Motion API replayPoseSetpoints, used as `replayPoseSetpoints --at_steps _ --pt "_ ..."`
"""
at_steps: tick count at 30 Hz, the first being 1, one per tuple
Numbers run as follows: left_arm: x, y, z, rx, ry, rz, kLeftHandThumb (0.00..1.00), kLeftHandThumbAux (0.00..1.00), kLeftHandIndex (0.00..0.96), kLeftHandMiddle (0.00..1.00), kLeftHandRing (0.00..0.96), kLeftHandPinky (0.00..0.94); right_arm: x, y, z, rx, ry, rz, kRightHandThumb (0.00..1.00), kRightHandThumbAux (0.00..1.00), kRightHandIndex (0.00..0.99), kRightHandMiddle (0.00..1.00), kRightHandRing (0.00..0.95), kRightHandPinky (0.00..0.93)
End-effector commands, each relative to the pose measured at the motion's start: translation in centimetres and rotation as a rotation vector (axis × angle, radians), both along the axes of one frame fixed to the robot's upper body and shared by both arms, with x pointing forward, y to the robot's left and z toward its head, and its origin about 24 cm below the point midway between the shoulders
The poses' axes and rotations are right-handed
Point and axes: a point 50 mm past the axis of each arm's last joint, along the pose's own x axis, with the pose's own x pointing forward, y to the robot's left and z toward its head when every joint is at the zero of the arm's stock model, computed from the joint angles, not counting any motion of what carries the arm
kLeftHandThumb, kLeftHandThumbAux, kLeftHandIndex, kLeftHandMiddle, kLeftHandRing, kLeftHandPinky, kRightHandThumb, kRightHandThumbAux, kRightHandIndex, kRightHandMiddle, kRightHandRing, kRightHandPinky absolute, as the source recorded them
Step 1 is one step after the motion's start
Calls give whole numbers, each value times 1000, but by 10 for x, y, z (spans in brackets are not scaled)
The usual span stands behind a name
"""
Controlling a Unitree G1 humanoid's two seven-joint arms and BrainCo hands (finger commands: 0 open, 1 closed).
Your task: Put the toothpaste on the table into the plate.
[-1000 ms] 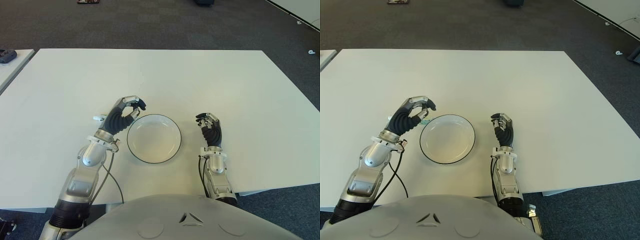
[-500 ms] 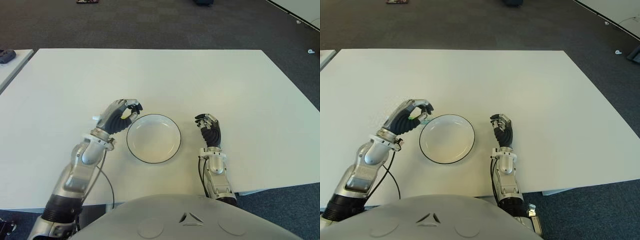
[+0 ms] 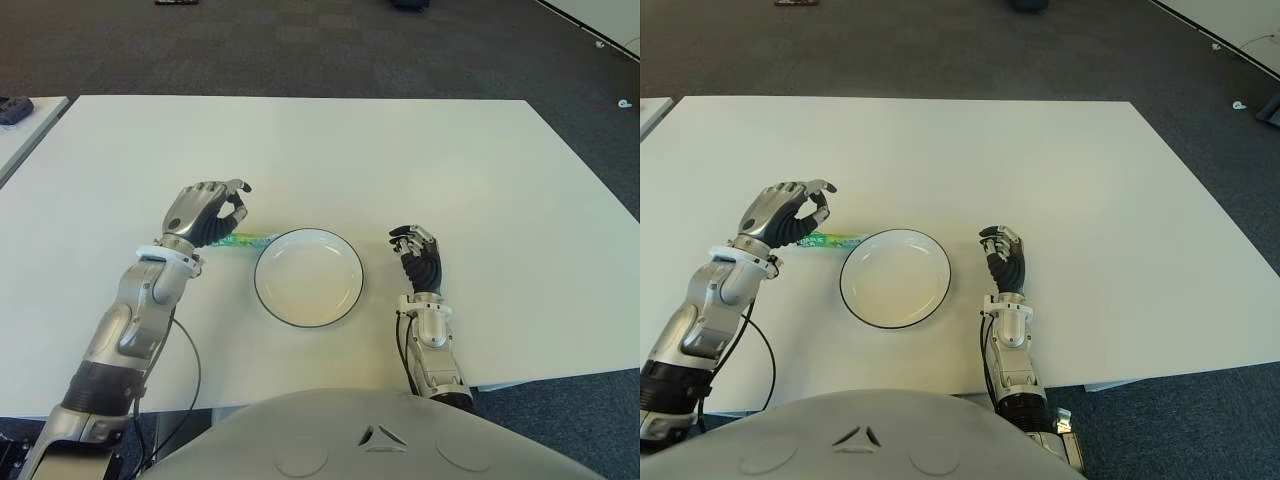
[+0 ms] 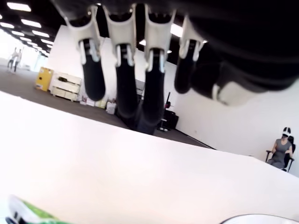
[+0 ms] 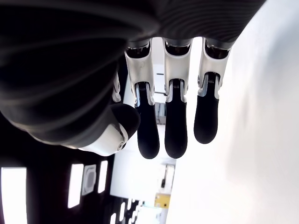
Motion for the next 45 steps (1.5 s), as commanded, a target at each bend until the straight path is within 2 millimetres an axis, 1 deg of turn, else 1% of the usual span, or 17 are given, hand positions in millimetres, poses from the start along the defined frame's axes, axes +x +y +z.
replayPoseSetpoints --at_steps 1,3,6,12,16,25,27,33,40,45 --pt "3 4 0 81 39 9 708 264 167 190 206 227 1 2 -1 4 4 9 702 732 426 463 470 472" --pt "5 6 1 111 55 6 705 253 105 139 170 199 1 2 -1 4 7 7 702 732 426 459 465 463" --pt "6 7 1 146 72 -2 690 242 38 78 121 165 1 2 -1 1 12 6 701 732 426 459 463 471" --pt "9 10 0 188 94 -21 647 225 3 11 50 120 1 2 -1 0 10 9 701 732 426 467 467 474" --pt "10 11 -1 212 103 -33 631 218 0 2 47 144 1 2 -1 2 7 7 701 733 427 470 468 470" --pt "12 13 -2 320 189 -84 598 212 0 0 6 80 0 2 -1 1 8 5 701 732 427 472 470 472" --pt "12 13 -2 339 204 -96 578 211 0 0 2 67 0 2 -1 0 9 4 701 732 427 472 471 472" --pt "14 13 -4 394 252 -141 545 216 0 0 0 60 -1 2 0 -2 7 4 701 733 427 471 472 476" --pt "14 12 -6 452 314 -216 564 237 0 31 16 83 -2 2 2 0 -10 2 701 733 426 471 474 484" --pt "13 11 -7 500 339 -277 596 257 0 55 36 93 -3 3 4 10 -14 -6 701 733 426 467 457 447"
